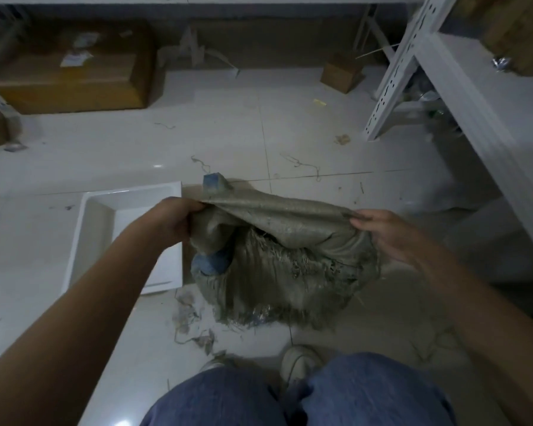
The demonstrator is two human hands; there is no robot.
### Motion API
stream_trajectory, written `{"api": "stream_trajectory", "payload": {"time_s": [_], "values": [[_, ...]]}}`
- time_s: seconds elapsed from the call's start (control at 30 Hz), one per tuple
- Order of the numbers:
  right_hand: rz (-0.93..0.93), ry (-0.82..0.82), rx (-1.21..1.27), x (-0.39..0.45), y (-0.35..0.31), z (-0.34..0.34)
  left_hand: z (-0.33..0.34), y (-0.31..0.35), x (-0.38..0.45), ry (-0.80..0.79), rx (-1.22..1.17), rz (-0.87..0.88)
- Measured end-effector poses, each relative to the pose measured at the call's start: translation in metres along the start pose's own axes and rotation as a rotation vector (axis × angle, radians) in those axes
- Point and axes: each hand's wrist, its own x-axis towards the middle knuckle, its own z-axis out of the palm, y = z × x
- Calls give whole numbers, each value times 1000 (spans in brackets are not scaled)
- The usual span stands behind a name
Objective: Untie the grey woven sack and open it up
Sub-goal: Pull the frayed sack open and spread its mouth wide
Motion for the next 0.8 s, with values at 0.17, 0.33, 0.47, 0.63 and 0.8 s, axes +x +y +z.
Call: {"api": "stream_trajectory", "payload": {"time_s": [0.17, 0.33, 0.47, 0.63, 0.8], "values": [[44, 46, 136, 14, -5, 3, -2, -1, 9, -119, 84, -154], [209, 81, 226, 36, 5, 6, -5, -3, 23, -159, 85, -248], [429, 123, 178, 43, 33, 9, -6, -34, 35, -40, 466, -334], [504, 107, 124, 50, 44, 27, 36, -51, 31, -41, 1058, 259], [480, -7, 95, 58, 9, 44, 111, -60, 1, -363, 1269, 690]]}}
